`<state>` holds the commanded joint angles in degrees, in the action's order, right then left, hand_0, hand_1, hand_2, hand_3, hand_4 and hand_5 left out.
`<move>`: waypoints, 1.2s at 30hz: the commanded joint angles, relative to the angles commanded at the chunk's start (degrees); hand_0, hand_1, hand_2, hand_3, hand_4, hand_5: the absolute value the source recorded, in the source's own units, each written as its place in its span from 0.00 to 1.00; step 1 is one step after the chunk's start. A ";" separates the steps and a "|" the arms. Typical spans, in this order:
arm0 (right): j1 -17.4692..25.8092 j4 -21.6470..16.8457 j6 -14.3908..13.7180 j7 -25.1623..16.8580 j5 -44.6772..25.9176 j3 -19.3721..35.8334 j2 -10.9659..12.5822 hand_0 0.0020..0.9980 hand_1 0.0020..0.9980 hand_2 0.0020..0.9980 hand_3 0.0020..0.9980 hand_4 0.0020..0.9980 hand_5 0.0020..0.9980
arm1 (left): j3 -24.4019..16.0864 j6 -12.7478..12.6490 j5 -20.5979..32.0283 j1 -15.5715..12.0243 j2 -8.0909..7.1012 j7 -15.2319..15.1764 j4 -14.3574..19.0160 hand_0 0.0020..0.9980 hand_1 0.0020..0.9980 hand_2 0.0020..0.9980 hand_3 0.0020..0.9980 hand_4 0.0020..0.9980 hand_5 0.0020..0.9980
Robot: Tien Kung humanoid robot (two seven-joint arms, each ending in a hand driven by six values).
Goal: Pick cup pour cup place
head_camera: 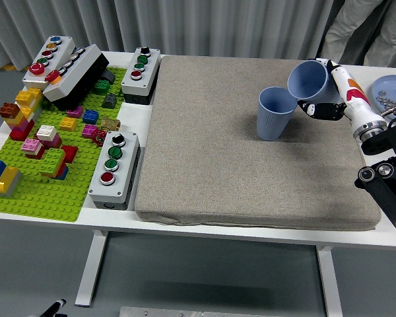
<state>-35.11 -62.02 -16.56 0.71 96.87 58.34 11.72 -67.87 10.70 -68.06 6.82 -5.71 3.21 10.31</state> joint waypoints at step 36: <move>-0.63 -1.07 -1.25 4.52 17.62 -1.28 0.37 0.71 0.68 0.56 0.60 0.67 0.07 | -0.31 -0.02 -0.12 -0.35 -0.15 0.07 0.00 0.82 0.80 0.89 0.79 0.64 0.98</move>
<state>-35.74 -63.10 -17.82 5.23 114.50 57.07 12.09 -68.17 10.68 -68.18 6.47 -5.85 3.28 10.31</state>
